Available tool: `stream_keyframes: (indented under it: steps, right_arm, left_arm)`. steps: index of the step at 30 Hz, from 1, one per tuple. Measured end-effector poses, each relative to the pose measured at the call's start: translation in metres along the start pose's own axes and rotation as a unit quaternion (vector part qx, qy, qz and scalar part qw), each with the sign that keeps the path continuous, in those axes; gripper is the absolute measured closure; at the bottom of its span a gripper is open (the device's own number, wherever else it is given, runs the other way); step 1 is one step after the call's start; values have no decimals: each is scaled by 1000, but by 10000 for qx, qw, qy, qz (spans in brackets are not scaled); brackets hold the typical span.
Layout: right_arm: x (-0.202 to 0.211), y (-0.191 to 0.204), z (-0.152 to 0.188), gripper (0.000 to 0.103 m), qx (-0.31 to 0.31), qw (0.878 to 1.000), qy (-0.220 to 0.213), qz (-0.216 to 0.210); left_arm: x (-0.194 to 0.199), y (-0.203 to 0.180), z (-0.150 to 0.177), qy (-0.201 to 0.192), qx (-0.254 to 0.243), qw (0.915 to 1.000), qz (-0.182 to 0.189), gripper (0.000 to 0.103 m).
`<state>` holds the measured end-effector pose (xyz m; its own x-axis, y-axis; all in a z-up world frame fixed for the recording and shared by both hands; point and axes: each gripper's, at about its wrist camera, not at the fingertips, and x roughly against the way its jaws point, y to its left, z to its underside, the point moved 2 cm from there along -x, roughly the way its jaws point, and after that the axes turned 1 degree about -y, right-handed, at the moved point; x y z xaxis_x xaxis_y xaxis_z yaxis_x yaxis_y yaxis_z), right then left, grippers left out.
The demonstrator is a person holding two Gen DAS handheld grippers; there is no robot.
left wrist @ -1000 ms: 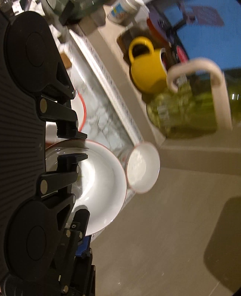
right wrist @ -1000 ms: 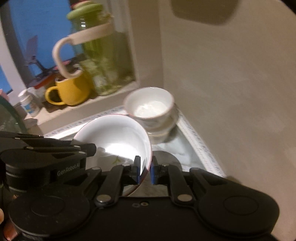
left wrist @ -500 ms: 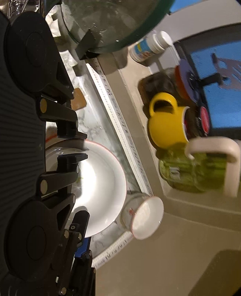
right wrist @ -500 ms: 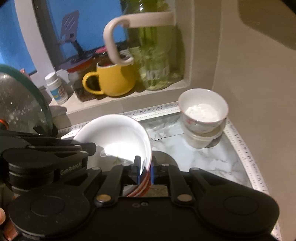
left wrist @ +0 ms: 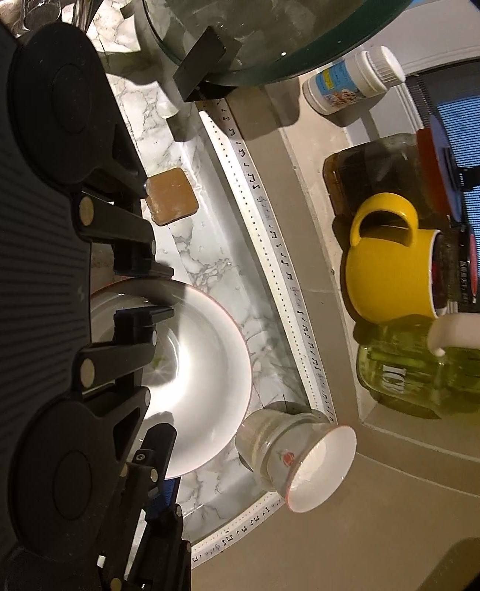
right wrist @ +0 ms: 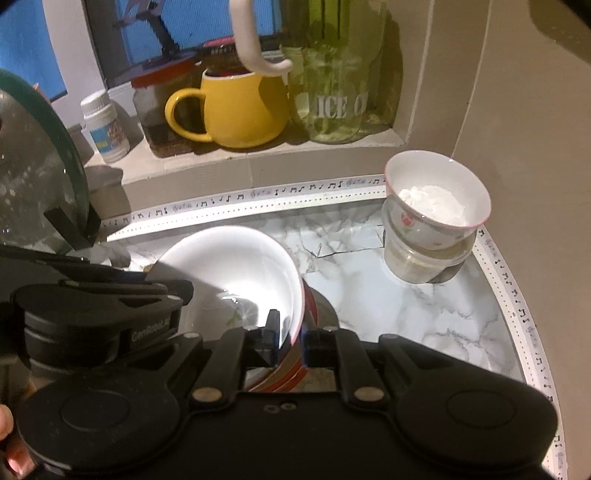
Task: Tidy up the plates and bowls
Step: 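Lift the small floral bowl with both tools toward the stacked red bowls, then lower the small bowl into the red bowl stack and open both tools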
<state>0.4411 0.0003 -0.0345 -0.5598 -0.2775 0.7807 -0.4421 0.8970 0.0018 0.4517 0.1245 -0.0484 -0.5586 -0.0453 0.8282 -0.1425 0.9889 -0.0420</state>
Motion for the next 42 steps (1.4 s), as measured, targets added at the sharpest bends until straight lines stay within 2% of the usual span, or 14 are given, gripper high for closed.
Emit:
stream_keyframes:
  steps: [18,30,36,42]
  right_arm:
    - [-12,3,4,92,247,9996,98,25]
    - [-17,-4,3,90,64,9998,148,-153]
    - [-16,-14,1,83,-335,9986,193,-364]
    - [-12,-12,1,81,-201,9991,172,-321]
  left_arm:
    - [-14,0,2,84,32,9999,110,88]
    - [-19,1,3,119,103,9997,162,88]
    - [-20,5,1,116,251,9993,258,88]
    - [-14,8,-3,44,362,9988,334,88]
